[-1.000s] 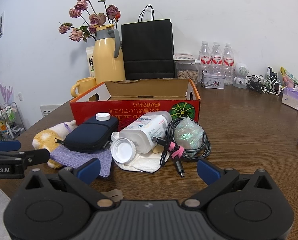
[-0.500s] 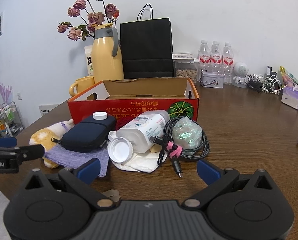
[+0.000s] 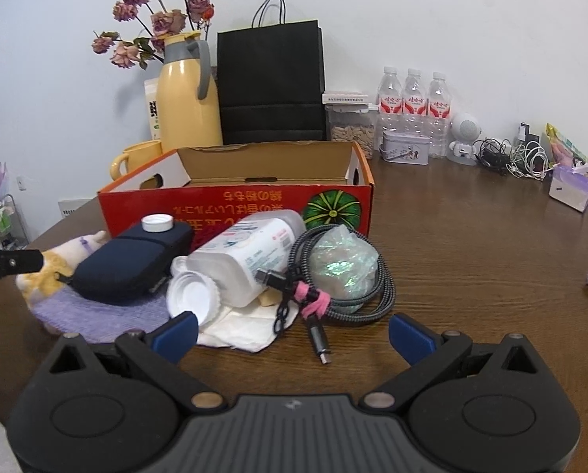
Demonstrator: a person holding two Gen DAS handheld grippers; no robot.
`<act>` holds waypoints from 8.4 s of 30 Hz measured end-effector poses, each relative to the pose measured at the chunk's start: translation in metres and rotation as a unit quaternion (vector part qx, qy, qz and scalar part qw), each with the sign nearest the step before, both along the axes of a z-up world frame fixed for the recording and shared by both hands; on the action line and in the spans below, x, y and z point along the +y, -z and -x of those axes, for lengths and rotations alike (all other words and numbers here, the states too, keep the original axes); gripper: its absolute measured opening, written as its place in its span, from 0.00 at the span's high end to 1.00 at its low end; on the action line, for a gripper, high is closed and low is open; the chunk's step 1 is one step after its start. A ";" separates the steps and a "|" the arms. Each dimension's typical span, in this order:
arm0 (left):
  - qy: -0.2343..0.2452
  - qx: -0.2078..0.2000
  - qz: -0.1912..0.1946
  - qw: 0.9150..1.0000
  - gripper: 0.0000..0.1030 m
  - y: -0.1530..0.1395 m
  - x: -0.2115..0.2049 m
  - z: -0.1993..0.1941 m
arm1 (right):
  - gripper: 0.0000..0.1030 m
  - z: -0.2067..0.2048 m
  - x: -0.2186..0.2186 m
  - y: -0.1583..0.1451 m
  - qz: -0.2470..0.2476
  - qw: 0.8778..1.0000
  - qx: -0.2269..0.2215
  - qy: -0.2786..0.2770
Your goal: Organize objects
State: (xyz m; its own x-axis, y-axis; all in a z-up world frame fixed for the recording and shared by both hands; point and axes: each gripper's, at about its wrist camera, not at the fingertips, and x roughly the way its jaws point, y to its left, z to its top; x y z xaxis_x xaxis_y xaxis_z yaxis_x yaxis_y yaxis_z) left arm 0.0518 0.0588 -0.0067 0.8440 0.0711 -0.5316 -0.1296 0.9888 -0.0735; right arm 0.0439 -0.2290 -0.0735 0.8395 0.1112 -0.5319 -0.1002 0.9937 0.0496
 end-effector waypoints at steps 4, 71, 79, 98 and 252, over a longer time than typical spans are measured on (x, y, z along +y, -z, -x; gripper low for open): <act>-0.005 0.006 -0.003 1.000 0.00 0.002 0.003 -0.013 | 0.00 -0.012 -0.006 0.004 0.005 1.000 0.003 0.003; 0.012 0.026 0.029 0.999 0.53 -0.012 0.009 -0.013 | 0.00 -0.132 -0.076 0.029 0.007 0.964 0.054 -0.260; 0.016 0.023 0.034 0.999 0.53 -0.013 0.010 -0.011 | 0.08 -0.103 -0.072 0.019 0.002 0.971 0.016 -0.240; 0.054 -0.015 0.036 0.998 0.53 -0.035 0.002 -0.019 | 0.10 -0.064 -0.044 -0.028 0.012 0.993 -0.017 -0.116; 0.215 0.040 -0.048 0.975 0.71 0.049 -0.083 0.055 | 0.94 0.048 0.022 0.016 0.008 0.994 -0.042 -0.103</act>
